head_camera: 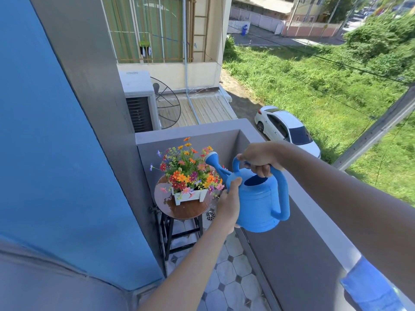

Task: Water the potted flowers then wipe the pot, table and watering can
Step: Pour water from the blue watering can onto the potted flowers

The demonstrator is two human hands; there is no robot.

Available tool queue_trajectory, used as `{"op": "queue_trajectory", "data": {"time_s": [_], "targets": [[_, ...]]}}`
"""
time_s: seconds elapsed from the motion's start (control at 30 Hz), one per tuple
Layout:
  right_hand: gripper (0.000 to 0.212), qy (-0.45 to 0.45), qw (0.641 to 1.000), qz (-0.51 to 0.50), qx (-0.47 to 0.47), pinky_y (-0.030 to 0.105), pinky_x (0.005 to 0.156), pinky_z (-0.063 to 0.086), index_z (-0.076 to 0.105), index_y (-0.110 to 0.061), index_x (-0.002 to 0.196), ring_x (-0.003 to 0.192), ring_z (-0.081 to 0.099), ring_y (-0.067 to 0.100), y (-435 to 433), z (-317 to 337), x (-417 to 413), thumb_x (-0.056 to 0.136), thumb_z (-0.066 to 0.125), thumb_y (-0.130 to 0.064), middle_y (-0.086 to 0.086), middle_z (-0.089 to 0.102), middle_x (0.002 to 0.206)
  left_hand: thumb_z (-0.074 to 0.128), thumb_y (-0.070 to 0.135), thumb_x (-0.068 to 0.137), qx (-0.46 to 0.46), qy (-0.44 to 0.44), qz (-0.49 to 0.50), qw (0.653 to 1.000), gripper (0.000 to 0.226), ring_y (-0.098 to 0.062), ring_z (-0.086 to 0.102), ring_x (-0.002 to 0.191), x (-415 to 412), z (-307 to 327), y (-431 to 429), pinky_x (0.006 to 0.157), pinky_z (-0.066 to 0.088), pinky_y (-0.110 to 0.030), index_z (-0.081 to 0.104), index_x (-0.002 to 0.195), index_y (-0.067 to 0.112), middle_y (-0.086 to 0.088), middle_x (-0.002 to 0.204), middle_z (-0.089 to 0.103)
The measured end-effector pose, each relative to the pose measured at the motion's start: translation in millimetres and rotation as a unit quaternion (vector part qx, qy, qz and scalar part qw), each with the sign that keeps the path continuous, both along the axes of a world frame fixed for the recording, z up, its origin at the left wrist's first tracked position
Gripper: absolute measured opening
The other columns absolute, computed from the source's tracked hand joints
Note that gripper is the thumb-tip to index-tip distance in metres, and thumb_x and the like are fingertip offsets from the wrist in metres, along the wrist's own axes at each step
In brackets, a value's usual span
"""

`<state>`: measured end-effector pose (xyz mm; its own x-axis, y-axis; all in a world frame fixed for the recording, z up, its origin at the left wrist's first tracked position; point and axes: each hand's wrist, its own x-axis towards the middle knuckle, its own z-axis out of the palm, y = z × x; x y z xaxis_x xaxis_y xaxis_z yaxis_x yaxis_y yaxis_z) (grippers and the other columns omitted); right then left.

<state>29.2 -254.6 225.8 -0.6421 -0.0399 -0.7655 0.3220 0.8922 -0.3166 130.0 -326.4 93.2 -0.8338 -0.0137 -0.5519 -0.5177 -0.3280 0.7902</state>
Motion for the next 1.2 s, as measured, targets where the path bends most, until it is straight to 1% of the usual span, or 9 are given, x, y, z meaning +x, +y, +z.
{"op": "queue_trajectory", "data": {"time_s": [0.13, 0.33, 0.47, 0.6, 0.73, 0.8, 0.93, 1.1, 1.2], "targets": [[0.046, -0.017, 1.0, 0.018, -0.005, 0.018, 0.038, 0.015, 0.037, -0.015, 0.069, 0.035, 0.02, 0.01, 0, 2, 11, 0.105, 0.032, -0.042, -0.003, 0.024, 0.052, 0.054, 0.075, 0.064, 0.016, 0.016, 0.019, 1.0, 0.067, -0.027, 0.069, 0.1, 11, -3, 4, 0.089, 0.055, -0.058, 0.058, 0.113, 0.03, -0.005, 0.11, 0.07], [0.044, -0.012, 0.999, 0.044, -0.019, 0.018, 0.038, 0.012, 0.036, -0.015, 0.07, 0.036, 0.017, 0.01, -14, 1, 21, 0.105, 0.032, -0.042, -0.002, 0.021, 0.056, 0.053, 0.074, 0.064, 0.019, 0.025, 0.044, 0.999, 0.062, -0.028, 0.07, 0.101, 22, -7, -7, 0.091, 0.053, -0.059, 0.062, 0.11, 0.034, -0.005, 0.108, 0.073], [0.044, -0.01, 0.998, 0.063, -0.025, 0.018, 0.037, 0.013, 0.038, -0.014, 0.072, 0.037, 0.018, 0.011, -32, -1, 24, 0.105, 0.034, -0.043, -0.002, 0.022, 0.054, 0.05, 0.07, 0.067, 0.008, 0.041, 0.059, 0.997, 0.058, -0.024, 0.069, 0.101, 29, -5, -25, 0.09, 0.054, -0.059, 0.061, 0.111, 0.035, 0.0, 0.108, 0.073], [0.045, -0.003, 0.996, 0.085, -0.032, 0.02, 0.041, 0.014, 0.036, -0.015, 0.071, 0.04, 0.017, 0.012, -50, -3, 26, 0.105, 0.033, -0.045, -0.002, 0.021, 0.056, 0.05, 0.074, 0.066, -0.015, 0.033, 0.072, 0.997, 0.066, -0.025, 0.068, 0.104, 33, -4, -43, 0.095, 0.052, -0.058, 0.061, 0.114, 0.03, -0.005, 0.114, 0.071], [0.046, -0.009, 0.995, 0.095, -0.04, 0.019, 0.037, 0.015, 0.036, -0.015, 0.071, 0.038, 0.018, 0.012, -64, -4, 26, 0.105, 0.033, -0.046, -0.002, 0.022, 0.052, 0.048, 0.074, 0.064, -0.025, 0.027, 0.091, 0.995, 0.067, -0.025, 0.068, 0.101, 35, -1, -55, 0.091, 0.053, -0.055, 0.06, 0.113, 0.029, -0.004, 0.11, 0.071], [0.045, -0.008, 0.995, 0.097, -0.038, 0.02, 0.038, 0.014, 0.036, -0.015, 0.071, 0.04, 0.016, 0.012, -70, -3, 26, 0.105, 0.034, -0.045, -0.002, 0.022, 0.054, 0.049, 0.074, 0.063, -0.021, 0.032, 0.095, 0.995, 0.069, -0.026, 0.068, 0.102, 34, -1, -60, 0.091, 0.053, -0.054, 0.061, 0.114, 0.029, -0.005, 0.111, 0.071], [0.041, -0.006, 0.995, 0.088, -0.048, 0.02, 0.038, 0.012, 0.034, -0.015, 0.072, 0.041, 0.015, 0.012, -74, -3, 21, 0.105, 0.034, -0.04, -0.002, 0.02, 0.054, 0.053, 0.075, 0.066, -0.029, 0.036, 0.094, 0.994, 0.065, -0.027, 0.069, 0.103, 27, -3, -66, 0.095, 0.05, -0.057, 0.064, 0.112, 0.03, -0.005, 0.111, 0.073], [0.043, 0.008, 0.996, 0.051, -0.074, 0.017, 0.034, 0.012, 0.035, -0.014, 0.072, 0.037, 0.015, 0.012, -73, -6, 13, 0.105, 0.034, -0.041, -0.002, 0.02, 0.051, 0.052, 0.075, 0.066, -0.052, 0.027, 0.09, 0.994, 0.062, -0.031, 0.068, 0.103, 12, -6, -72, 0.094, 0.05, -0.056, 0.067, 0.106, 0.03, -0.009, 0.11, 0.072], [0.043, 0.019, 0.996, 0.034, -0.077, 0.017, 0.034, 0.013, 0.034, -0.014, 0.072, 0.035, 0.015, 0.012, -72, -9, 4, 0.105, 0.033, -0.041, -0.003, 0.021, 0.048, 0.051, 0.076, 0.066, -0.055, 0.028, 0.078, 0.995, 0.062, -0.03, 0.068, 0.103, -2, -7, -74, 0.093, 0.05, -0.057, 0.066, 0.107, 0.032, -0.006, 0.11, 0.072]]}}
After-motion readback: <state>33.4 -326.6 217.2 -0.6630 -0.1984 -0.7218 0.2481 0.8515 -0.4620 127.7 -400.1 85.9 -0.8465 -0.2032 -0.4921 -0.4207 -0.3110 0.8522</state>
